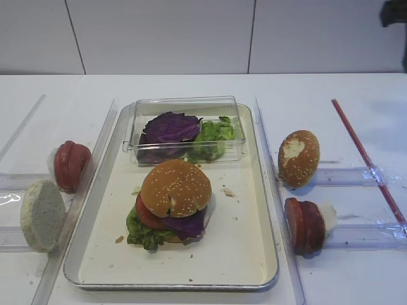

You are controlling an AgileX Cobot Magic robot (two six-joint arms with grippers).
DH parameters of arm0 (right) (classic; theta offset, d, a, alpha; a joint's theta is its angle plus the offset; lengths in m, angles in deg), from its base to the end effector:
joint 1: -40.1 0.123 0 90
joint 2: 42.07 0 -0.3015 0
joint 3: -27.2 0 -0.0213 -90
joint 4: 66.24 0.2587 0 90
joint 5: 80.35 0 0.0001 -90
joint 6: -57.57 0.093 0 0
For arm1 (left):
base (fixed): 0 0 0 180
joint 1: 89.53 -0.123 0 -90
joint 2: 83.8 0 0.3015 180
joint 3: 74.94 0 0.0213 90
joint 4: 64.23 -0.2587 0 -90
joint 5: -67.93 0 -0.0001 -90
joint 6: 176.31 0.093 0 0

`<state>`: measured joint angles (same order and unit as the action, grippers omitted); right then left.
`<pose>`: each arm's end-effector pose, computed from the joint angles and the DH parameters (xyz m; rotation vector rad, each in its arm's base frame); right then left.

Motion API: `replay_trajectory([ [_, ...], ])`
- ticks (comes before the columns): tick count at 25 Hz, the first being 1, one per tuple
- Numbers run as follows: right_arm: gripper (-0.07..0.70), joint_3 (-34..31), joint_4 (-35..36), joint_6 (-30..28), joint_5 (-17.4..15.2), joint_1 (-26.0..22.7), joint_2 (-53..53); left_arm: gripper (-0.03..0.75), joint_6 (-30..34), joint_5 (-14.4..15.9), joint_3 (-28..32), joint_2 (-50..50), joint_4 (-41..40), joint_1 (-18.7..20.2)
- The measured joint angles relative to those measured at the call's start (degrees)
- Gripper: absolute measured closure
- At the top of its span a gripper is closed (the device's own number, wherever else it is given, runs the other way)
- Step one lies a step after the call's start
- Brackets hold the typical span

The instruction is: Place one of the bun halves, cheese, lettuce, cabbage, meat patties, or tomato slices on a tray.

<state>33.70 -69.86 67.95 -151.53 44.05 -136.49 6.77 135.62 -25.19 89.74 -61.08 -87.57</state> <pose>0.3137 0.0161 0.3675 0.1425 2.7682 -0.0237 -0.0195 -0.0041 0.2667 0.1018 2.1592 -0.0557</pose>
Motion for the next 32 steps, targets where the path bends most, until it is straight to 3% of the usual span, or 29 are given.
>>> replay_trajectory([
  [5,0.195,-3.06,-0.13,0.00,-0.45,-5.97,6.09,0.433,0.00,0.00,0.00,0.00,0.00,0.00],
  [17,0.200,-4.75,10.82,-7.07,-0.80,-6.27,18.23,0.433,0.00,0.00,0.00,0.00,0.00,0.00],
  [26,0.200,-22.98,12.94,-18.19,-1.03,-6.39,38.19,0.433,0.00,0.00,0.00,0.00,0.00,0.00],
  [32,0.200,-36.08,12.94,-19.45,-1.25,-6.39,52.09,0.433,0.00,0.00,0.00,0.00,0.00,0.00],
])
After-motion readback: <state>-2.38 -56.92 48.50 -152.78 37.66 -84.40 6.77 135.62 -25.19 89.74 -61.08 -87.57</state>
